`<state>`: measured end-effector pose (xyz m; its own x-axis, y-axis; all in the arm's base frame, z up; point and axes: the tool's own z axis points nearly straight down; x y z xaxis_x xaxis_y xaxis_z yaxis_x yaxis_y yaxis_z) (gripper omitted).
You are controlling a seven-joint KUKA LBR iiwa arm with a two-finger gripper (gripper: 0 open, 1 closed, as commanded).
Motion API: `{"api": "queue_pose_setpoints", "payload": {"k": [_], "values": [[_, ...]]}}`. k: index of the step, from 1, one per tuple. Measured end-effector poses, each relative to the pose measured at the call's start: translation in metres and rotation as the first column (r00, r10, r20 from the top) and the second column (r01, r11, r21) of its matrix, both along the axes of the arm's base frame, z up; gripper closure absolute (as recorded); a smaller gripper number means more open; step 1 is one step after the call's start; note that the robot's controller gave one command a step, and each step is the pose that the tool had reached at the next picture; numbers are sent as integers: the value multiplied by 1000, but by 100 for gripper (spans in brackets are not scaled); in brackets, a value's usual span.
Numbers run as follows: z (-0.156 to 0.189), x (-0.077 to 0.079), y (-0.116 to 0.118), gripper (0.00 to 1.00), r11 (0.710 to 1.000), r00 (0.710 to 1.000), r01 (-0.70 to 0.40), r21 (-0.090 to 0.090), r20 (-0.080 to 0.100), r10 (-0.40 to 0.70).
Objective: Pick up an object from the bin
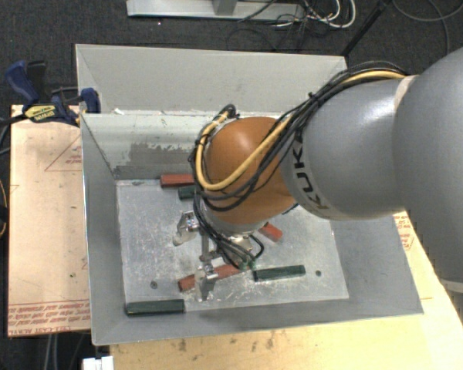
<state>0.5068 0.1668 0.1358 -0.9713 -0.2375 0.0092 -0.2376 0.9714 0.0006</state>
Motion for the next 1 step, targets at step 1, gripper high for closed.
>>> {"api": "queue_pose_setpoints", "payload": {"k": [1], "values": [[-8,27,-37,0,980,980,-200,4,13,200]]}}
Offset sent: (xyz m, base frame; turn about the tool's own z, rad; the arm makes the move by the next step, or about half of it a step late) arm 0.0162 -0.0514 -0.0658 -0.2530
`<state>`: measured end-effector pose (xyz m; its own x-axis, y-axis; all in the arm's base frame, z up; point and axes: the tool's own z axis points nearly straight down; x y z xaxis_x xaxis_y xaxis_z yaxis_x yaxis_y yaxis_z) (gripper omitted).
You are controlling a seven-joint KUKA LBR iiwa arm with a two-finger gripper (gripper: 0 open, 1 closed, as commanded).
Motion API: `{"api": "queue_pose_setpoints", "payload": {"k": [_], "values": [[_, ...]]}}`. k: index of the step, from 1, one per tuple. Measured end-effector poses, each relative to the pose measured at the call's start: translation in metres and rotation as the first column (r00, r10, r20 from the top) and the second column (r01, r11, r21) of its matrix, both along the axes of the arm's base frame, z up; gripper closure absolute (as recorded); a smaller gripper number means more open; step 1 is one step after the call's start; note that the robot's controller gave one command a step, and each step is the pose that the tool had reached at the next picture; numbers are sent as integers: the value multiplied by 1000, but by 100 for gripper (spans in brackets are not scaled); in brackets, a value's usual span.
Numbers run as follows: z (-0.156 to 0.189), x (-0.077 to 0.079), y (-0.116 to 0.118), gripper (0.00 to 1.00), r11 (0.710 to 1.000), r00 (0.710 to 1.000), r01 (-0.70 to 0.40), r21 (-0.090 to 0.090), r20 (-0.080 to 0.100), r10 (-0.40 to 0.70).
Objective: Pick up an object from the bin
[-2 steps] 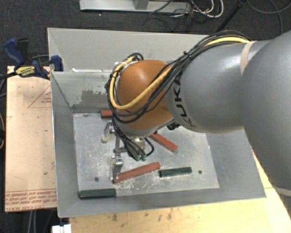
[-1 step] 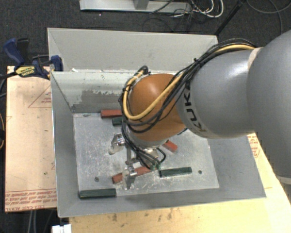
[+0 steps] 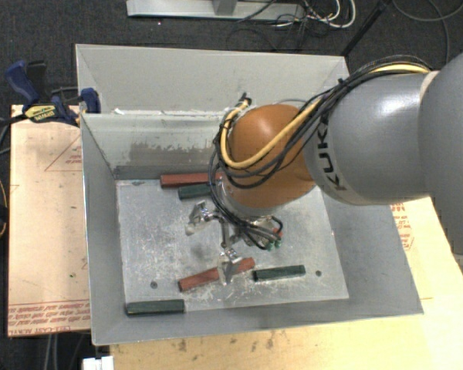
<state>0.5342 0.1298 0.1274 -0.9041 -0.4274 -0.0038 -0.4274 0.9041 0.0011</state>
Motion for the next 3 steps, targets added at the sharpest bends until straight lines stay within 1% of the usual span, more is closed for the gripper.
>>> {"api": "queue_pose_setpoints", "payload": {"k": [1,2,3], "values": [[-49,-4,-10,100,999,999,-49,6,20,48],[-49,-4,-10,100,999,999,-48,7,20,48],[142,25,-30,100,998,998,-69,-1,0,69]]}}
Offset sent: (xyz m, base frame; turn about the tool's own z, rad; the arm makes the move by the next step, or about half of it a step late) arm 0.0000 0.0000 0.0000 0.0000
